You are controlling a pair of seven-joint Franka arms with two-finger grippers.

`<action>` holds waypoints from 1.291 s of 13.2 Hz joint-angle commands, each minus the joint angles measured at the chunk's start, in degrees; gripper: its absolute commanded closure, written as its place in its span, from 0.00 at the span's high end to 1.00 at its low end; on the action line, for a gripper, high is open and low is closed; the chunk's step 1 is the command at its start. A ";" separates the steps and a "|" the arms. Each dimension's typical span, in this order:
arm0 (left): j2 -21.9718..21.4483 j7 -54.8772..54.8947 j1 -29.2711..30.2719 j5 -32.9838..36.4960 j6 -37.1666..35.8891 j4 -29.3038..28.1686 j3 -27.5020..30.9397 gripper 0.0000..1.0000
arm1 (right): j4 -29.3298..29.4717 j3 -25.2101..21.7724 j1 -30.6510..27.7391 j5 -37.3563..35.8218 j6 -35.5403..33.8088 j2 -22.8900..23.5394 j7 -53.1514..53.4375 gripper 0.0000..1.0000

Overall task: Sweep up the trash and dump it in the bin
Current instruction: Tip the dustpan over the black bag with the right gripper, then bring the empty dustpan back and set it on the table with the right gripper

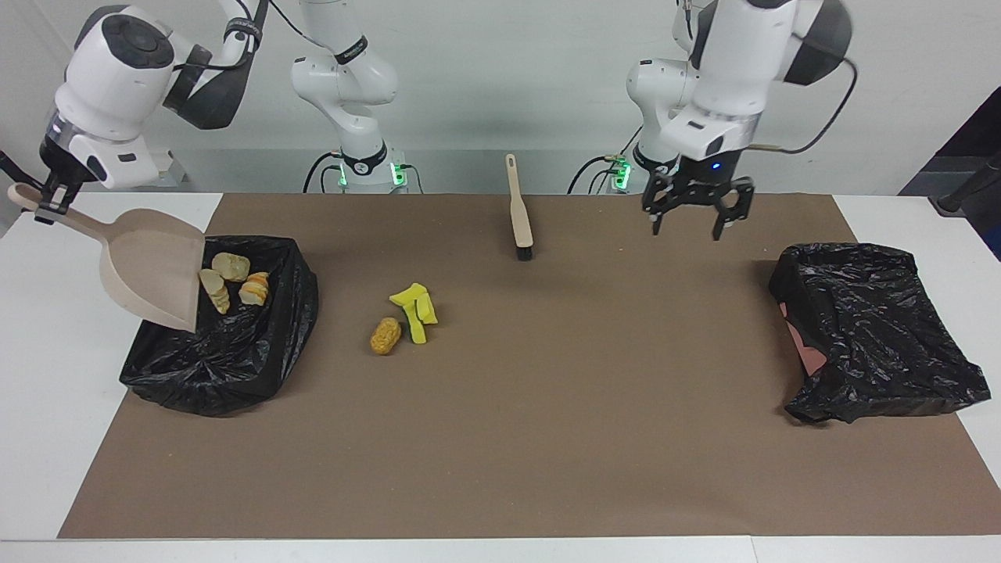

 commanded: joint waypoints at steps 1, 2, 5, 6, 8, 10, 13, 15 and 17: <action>0.52 3.89 4.30 0.62 -9.79 9.66 -0.57 1.00 | 0.87 3.19 1.69 -1.53 -6.15 -3.41 -0.12 0.00; 0.96 5.38 5.36 0.35 -13.49 12.75 -0.49 1.00 | 0.97 5.20 1.88 -1.00 -8.35 -4.38 2.24 0.00; 1.49 8.11 7.73 0.18 -18.52 17.33 -0.48 1.00 | 1.06 14.16 1.88 1.45 -16.60 -6.05 13.12 0.00; 2.27 8.12 8.96 -1.04 -20.27 19.18 -0.48 1.00 | 1.06 16.02 1.88 5.03 -17.76 -6.41 16.55 0.00; 6.04 8.12 10.46 -2.81 -25.62 25.75 -0.57 1.00 | 0.88 17.09 1.88 15.03 -18.56 -6.67 24.89 0.00; 8.60 8.81 11.78 -3.43 -29.07 29.91 -0.66 1.00 | 0.36 19.62 1.97 20.87 -18.65 -6.24 34.29 0.00; 6.07 13.56 13.54 -3.34 -29.26 28.26 -0.48 1.00 | 0.09 25.60 1.97 27.28 -18.48 -4.22 50.81 0.00; 1.86 13.91 13.54 -3.43 -28.47 21.78 0.13 1.00 | 0.44 27.89 4.23 31.59 -17.78 -1.50 63.89 0.00; 0.44 14.00 13.54 -3.43 -28.38 19.90 0.30 1.00 | 1.93 27.90 8.54 35.54 -16.55 2.53 79.88 0.00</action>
